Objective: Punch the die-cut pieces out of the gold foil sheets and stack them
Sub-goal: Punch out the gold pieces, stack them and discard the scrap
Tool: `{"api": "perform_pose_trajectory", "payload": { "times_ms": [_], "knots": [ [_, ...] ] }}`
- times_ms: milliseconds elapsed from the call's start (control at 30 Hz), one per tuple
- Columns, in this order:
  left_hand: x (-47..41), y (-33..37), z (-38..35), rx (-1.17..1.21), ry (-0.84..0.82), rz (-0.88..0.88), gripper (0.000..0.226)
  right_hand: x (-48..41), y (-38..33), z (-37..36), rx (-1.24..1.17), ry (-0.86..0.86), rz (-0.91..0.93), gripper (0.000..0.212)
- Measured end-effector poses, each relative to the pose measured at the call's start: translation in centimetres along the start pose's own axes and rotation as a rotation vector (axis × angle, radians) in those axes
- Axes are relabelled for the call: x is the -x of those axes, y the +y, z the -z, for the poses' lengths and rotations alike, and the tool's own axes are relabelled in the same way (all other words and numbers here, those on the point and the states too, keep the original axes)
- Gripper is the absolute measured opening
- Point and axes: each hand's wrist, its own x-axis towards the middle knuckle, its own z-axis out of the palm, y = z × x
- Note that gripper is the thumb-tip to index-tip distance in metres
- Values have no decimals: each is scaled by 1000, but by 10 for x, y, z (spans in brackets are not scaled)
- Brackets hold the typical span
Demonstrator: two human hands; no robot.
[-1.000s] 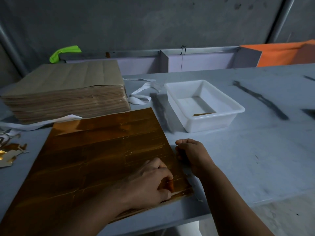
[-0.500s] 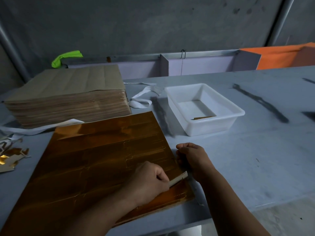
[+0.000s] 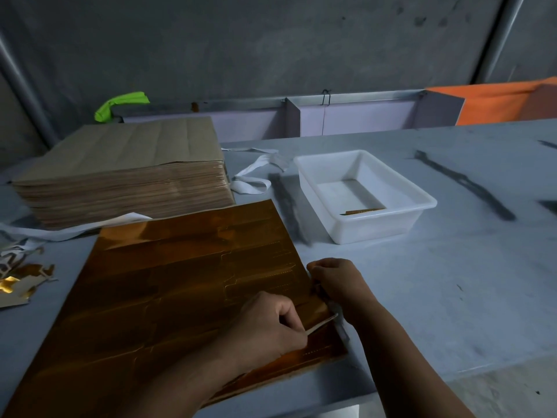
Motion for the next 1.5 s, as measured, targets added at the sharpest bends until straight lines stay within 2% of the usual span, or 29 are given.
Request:
{"api": "perform_pose_trajectory", "payload": {
  "times_ms": [100, 200, 300, 433, 533, 633, 700, 900, 1033, 1200, 1367, 1500],
  "knots": [
    [0, -1, 0, -2, -35, -22, 12, 4, -8, -3, 253, -41, 85, 23],
    [0, -2, 1, -4, -78, -51, 11, 5, -13, -4, 402, -58, 127, 27],
    [-1, -3, 6, 21, -88, -54, 8, 5, -17, -4, 463, -43, 166, 32],
    [-11, -5, 11, 119, 16, 34, 11, 8, -23, -2, 483, -43, 217, 38],
    [-23, -5, 14, 213, 91, 112, 9, 8, -26, -3, 318, -55, 207, 23],
    [-36, -4, 16, 266, 148, 162, 12, 7, -27, -2, 66, -72, 126, 20],
    [-45, 0, 17, 273, 169, 183, 16, 7, -28, -2, -14, -98, 85, 19],
    [-70, 10, 22, 283, 204, 243, 30, 4, -32, -1, -88, -95, 66, 28],
    [-81, 15, 27, 362, 186, 260, 30, 4, -33, 2, -288, -138, -38, 47],
    [-92, 19, 36, 425, 169, 313, 31, 6, -38, 1, -363, -200, -49, 64],
    [-90, 18, 50, 474, 146, 360, 10, 2, -40, 2, -485, -230, -47, 55],
    [-86, 15, 59, 506, 180, 345, 5, 2, -40, -1, -547, -227, -39, 48]
  ]
}}
